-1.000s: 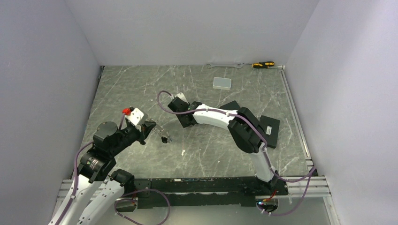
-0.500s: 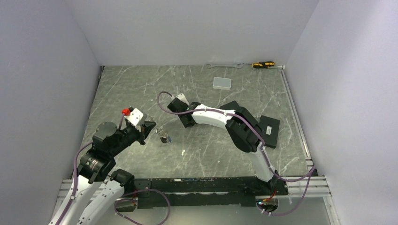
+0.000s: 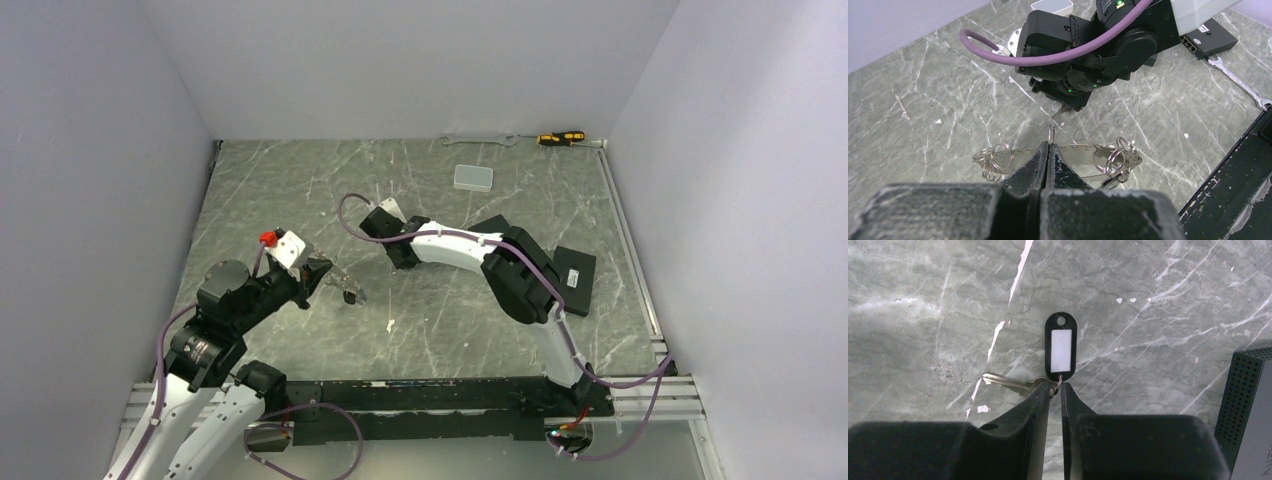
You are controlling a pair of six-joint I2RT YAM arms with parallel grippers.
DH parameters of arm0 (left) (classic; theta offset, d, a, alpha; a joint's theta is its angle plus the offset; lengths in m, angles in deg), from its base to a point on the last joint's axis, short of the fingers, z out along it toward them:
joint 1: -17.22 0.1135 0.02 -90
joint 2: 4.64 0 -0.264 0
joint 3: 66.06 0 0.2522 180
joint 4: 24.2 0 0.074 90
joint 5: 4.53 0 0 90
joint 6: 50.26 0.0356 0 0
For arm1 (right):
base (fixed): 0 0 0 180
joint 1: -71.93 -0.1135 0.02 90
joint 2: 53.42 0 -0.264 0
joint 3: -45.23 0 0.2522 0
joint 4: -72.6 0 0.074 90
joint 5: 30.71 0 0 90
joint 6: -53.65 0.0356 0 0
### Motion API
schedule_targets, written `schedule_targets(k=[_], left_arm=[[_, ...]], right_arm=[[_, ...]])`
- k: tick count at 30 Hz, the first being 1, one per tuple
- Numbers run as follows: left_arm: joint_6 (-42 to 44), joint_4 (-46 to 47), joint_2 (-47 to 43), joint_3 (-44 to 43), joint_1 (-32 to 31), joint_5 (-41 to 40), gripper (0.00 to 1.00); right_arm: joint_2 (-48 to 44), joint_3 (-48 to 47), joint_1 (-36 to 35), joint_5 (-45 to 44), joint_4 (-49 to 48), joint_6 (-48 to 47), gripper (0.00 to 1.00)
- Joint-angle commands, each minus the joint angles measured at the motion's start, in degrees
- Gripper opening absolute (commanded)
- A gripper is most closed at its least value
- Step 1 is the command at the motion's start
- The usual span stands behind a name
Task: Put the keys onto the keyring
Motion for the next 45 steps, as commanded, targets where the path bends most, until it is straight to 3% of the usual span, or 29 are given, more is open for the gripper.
schedule_targets(k=[1,5,14,31,45], left_arm=[[0.88,2.92,-0.66,-1.77,-0.03,-0.40,0.00],[0.88,2.98,-0.75,-1.75,-0.03,-0.34,0.00],[0.88,2.96,-0.66,-1.75,-0.03,-0.47,0.00],[0.97,3.02,-0.44,-1.66,-0.03,-0.57,0.00],[1.14,3.07,0.25,-1.57,-0.03,-0.08,0.00]], right_arm=[[-2.92,1.35,0.40,-1.68,-1.08,0.37,0.18],[-3.12,2.20,0.67,-0.93,-1.55,0.70,0.16],[-2.85,3.05,1.01,0.69,-2.66,0.49,0.00],[-18.02,15.94,1.82,5.69,-14.43,-8.53,0.00],[-31.07,28.75,0.85,18.77,-28.38,-17.32,0.00]])
